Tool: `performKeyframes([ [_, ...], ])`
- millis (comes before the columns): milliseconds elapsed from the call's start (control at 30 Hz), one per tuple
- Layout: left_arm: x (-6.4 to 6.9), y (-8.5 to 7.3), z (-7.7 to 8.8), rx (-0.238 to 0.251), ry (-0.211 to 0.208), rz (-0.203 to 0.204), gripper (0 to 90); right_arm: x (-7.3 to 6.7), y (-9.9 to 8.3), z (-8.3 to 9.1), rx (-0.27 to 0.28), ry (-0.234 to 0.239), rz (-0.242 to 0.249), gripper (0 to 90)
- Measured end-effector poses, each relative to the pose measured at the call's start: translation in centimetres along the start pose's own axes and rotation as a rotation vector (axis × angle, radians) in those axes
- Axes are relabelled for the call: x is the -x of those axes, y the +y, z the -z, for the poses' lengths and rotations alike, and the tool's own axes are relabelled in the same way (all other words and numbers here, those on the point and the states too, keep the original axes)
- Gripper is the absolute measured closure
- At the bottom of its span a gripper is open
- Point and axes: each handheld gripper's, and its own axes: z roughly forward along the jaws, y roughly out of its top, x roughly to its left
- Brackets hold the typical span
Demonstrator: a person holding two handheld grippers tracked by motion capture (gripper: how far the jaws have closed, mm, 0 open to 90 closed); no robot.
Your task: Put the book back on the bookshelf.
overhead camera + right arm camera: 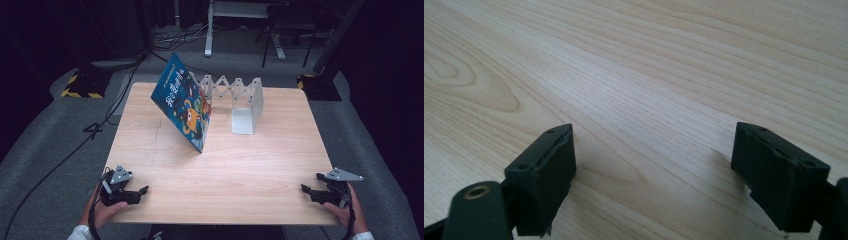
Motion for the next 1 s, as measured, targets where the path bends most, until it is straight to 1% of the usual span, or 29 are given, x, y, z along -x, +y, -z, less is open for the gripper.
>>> performKeyframes([
  [67,-0.04,0.01,0.01,-0.001,0.0,-0.006,16.2,-0.02,-0.01,0.0,0.0,-0.001,-0.001,18.2],
  [533,-0.03,0.01,0.01,-0.002,0.0,-0.005,16.1,-0.04,-0.04,0.01,0.002,-0.007,-0.003,18.2],
  [633,0.04,0.0,0.0,-0.002,0.004,0.006,16.1,-0.04,-0.05,0.01,0.002,-0.007,-0.003,18.2],
  [1000,0.05,-0.02,0.02,-0.002,0.008,0.007,16.1,-0.05,-0.04,0.01,0.001,-0.011,-0.004,17.3],
])
